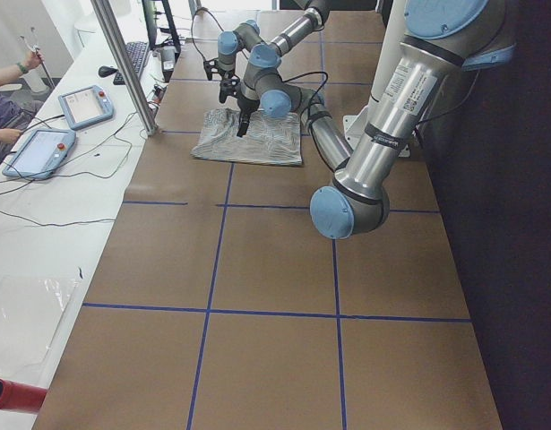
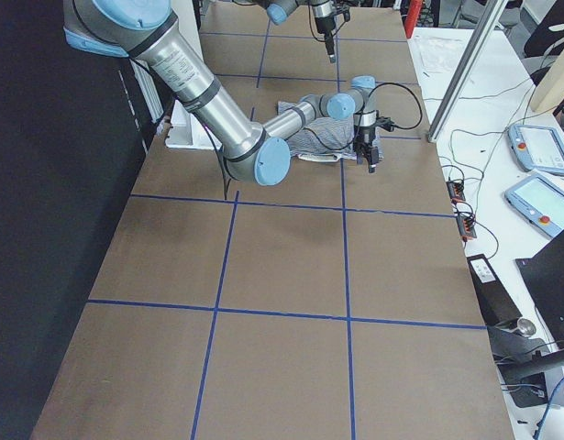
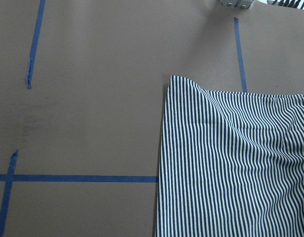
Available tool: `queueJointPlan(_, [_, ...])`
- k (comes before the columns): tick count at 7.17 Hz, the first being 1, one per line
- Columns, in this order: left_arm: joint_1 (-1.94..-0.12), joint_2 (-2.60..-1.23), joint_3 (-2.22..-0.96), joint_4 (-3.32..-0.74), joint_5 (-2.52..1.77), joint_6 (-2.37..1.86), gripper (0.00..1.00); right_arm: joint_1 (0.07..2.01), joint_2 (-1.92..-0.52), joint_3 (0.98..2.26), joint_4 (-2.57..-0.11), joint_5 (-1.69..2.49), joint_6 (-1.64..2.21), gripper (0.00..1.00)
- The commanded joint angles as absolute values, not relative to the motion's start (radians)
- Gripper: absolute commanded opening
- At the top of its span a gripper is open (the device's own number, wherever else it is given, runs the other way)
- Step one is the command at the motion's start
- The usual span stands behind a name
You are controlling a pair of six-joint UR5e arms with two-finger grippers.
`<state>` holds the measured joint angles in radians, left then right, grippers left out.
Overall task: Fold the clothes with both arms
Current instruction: 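Lower the right gripper onto the shirt's far edge while the left gripper approaches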
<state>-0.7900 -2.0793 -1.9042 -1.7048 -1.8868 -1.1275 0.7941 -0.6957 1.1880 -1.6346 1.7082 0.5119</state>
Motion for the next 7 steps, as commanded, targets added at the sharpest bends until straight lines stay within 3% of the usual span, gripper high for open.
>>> queueJointPlan(1, [-0.792, -2.082, -1.910, -1.704, -1.888, -1.127, 1.00, 0.815, -0.631, 1.212, -1.628, 1.815, 0.535, 1.00])
queueJointPlan(4, [-0.795, -2.037, -1.931, -1.701, -1.951, -1.225, 1.00, 0.810, -0.658, 1.352, -1.618, 2.006, 0.693, 1.00])
queueJointPlan(7, [-0.654, -1.977, -1.971, -1.701, -1.897, -1.630, 1.00, 0.738, -0.884, 1.703, -1.621, 2.052, 0.895, 1.00])
